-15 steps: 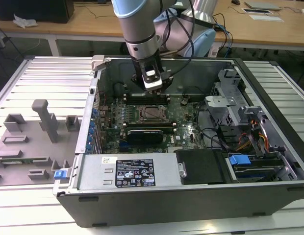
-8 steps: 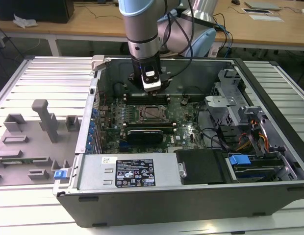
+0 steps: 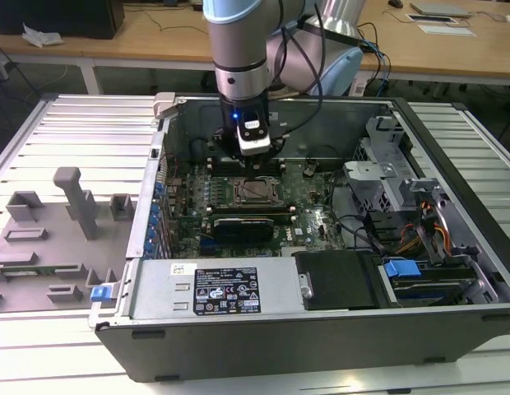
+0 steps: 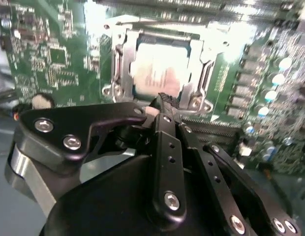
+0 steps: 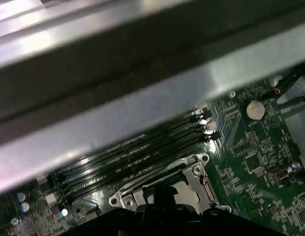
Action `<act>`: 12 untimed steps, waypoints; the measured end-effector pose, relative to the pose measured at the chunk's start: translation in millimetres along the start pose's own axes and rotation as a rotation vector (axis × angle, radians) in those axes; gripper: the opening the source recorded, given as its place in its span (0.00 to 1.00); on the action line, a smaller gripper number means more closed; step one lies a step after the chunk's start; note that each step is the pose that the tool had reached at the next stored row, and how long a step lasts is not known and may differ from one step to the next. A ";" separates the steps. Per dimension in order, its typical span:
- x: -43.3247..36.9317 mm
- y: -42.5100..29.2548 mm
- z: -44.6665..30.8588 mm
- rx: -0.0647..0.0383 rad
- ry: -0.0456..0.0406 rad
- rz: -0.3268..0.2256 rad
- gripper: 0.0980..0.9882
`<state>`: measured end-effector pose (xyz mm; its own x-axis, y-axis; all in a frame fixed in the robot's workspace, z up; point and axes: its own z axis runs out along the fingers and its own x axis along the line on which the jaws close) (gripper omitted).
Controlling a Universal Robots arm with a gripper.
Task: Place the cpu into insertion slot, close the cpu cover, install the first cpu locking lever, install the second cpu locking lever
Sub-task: 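Install the first cpu locking lever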
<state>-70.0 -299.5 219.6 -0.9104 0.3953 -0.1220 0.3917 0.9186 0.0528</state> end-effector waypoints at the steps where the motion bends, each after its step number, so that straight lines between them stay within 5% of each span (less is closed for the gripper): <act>1: -0.6 -1.5 0.2 0.002 0.0014 -0.002 0.01; 7: -2.1 -3.1 2.1 0.021 0.0329 -0.099 0.01; 12: -16.5 0.0 4.4 0.031 0.0593 -0.110 0.01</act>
<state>-54.4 -306.0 217.3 -0.9539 0.2926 -0.0665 0.2925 0.9562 0.0117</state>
